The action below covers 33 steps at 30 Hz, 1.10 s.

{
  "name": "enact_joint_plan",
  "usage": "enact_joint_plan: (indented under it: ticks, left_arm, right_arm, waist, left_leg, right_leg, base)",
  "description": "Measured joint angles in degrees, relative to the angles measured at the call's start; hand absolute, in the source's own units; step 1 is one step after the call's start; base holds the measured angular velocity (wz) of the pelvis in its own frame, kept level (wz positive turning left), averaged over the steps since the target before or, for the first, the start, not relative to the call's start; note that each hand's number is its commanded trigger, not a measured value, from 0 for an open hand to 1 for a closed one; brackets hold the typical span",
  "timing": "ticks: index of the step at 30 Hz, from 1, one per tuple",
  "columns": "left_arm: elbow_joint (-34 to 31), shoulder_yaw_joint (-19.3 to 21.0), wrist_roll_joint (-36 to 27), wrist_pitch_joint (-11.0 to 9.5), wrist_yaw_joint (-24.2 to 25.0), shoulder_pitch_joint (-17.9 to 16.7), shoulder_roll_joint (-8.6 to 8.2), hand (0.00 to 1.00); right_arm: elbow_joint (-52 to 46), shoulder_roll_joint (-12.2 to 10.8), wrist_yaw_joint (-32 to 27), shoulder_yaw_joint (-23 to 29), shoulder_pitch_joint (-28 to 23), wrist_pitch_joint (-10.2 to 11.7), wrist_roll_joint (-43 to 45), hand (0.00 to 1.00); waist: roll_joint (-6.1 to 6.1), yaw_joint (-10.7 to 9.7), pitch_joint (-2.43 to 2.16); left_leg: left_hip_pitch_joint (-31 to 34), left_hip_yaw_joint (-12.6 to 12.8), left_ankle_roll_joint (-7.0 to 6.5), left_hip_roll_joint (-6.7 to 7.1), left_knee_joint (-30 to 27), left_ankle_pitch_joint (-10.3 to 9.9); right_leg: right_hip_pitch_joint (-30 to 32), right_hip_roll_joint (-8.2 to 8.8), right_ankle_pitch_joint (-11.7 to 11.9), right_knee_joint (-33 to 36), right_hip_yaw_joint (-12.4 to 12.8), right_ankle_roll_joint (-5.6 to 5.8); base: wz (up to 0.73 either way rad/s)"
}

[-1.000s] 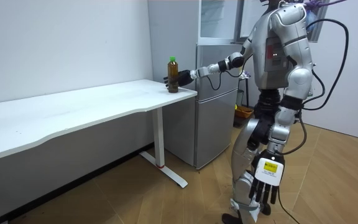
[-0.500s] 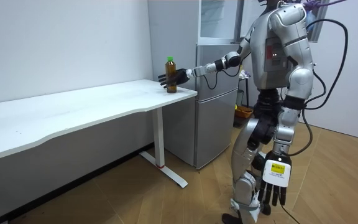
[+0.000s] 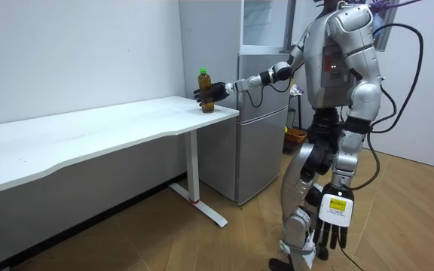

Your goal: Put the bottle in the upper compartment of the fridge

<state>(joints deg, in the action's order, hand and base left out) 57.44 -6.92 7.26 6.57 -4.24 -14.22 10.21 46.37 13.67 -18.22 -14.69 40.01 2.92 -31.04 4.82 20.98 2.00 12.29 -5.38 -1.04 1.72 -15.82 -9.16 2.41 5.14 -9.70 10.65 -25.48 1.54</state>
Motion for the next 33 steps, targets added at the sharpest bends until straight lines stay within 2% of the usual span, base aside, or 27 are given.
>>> enact_joint_plan:
  ticks: [5,6,8,13,19,21,22,23,24,29,31,33]
  left_arm:
    - [0.3,0.0,0.0,-0.3,0.2,0.0,0.00,0.00]
    - [0.4,0.0,-0.1,-0.3,0.2,0.0,-0.01,0.00]
    - [0.3,0.0,0.0,-0.3,0.2,0.1,0.02,0.00]
    - [0.0,0.5,0.1,-0.1,0.0,0.0,-0.01,0.00]
    - [0.0,2.3,0.2,0.0,-0.6,0.0,-0.08,0.00]
    - [-0.1,2.6,0.4,-0.4,-1.4,-0.2,-0.06,0.00]
    - [-0.2,3.3,0.4,-0.6,-1.7,-0.6,-0.11,0.00]
    - [-0.3,3.7,0.4,-0.7,-1.7,-0.7,-0.14,0.00]
    - [-0.2,4.5,0.4,-0.6,-1.9,-1.0,-0.14,0.00]
    - [-0.2,7.3,0.3,-0.6,-3.1,-2.2,-0.21,0.00]
    - [-0.1,7.8,0.4,-0.7,-3.1,-2.5,-0.31,0.00]
    - [-0.1,8.0,0.5,-0.7,-3.1,-2.6,-0.30,0.00]
  right_arm:
    - [0.2,0.0,-0.5,0.0,0.0,-0.5,-2.2,1.00]
    - [0.3,-0.1,-0.5,0.0,-0.1,-0.6,-3.5,1.00]
    - [0.2,-0.4,-0.5,0.0,-0.1,-0.6,-5.0,1.00]
    - [-2.7,-0.4,-0.1,0.1,-0.1,-2.7,-5.0,1.00]
    - [-12.1,-0.3,1.2,0.0,-0.2,-2.9,-4.8,1.00]
    - [-15.8,-0.3,2.1,0.0,-0.4,-2.9,-3.6,1.00]
    - [-18.4,-0.2,2.1,0.0,-1.1,-3.0,-2.3,1.00]
    - [-20.1,-0.2,2.1,0.0,-1.7,-3.0,-1.9,1.00]
    - [-23.6,-0.1,2.2,0.0,-2.9,-3.0,-1.0,1.00]
    - [-31.5,0.8,3.9,0.1,-5.2,-3.0,-2.3,1.00]
    - [-35.3,2.0,4.5,0.1,-7.1,-3.0,-2.4,1.00]
    - [-37.9,3.3,4.8,0.1,-8.5,-3.0,-2.3,1.00]
  waist:
    - [0.04,0.0,0.06]
    - [-0.16,-0.1,0.25]
    - [-0.31,-0.3,0.34]
    - [-0.35,-0.8,0.30]
    - [-0.51,-2.2,0.05]
    - [-0.65,-2.4,-0.18]
    - [-0.60,-3.0,-0.81]
    - [-0.64,-3.4,-1.01]
    - [-0.65,-3.5,-1.04]
    - [-0.62,-5.7,-1.42]
    - [-0.94,-6.9,-1.94]
    - [-1.24,-7.4,-2.19]
  left_leg:
    - [-0.6,-0.2,-0.02,0.05,0.0,0.0]
    - [-1.0,-0.2,-0.02,0.05,0.0,0.0]
    - [-1.1,-0.7,-0.02,0.05,0.0,0.0]
    - [-1.0,-0.9,-0.02,0.03,0.1,0.0]
    - [-2.0,-0.3,0.00,-0.03,0.2,0.0]
    - [-3.1,0.4,0.00,-0.10,0.4,0.0]
    - [-3.4,0.5,-0.01,-0.07,0.6,0.0]
    - [-3.6,0.5,-0.01,-0.05,0.6,0.0]
    - [-4.5,1.0,-0.01,-0.09,0.9,0.0]
    - [-7.8,2.2,-0.04,-0.10,2.5,0.0]
    - [-8.1,2.5,-0.02,-0.13,2.6,0.0]
    - [-8.5,3.0,0.07,-0.24,2.9,0.1]
  right_leg:
    - [-0.6,0.07,0.0,0.0,-0.1,0.00]
    - [-1.1,0.10,0.0,-0.1,-0.2,0.01]
    - [-1.3,0.14,0.0,-0.1,-0.8,0.03]
    - [-1.3,0.06,0.0,-0.1,-0.5,0.03]
    - [-1.9,0.05,0.0,-0.1,-0.4,0.03]
    - [-2.7,0.12,0.0,-0.1,0.3,0.03]
    - [-2.9,0.22,0.0,-0.2,0.4,0.06]
    - [-3.0,0.25,-0.1,-0.1,0.6,0.09]
    - [-3.5,0.24,-0.1,-0.2,1.6,0.10]
    - [-6.1,-0.03,0.0,-1.2,3.0,0.11]
    - [-6.3,-0.17,0.0,-1.1,3.6,0.11]
    - [-6.4,-0.27,0.0,-1.0,4.5,0.09]
  base:
    - [0.00]
    - [0.06]
    - [0.06]
    - [0.00]
    - [-0.02]
    - [-0.14]
    - [-0.04]
    - [-0.08]
    - [-0.20]
    - [-0.13]
    - [-0.11]
    - [-0.16]
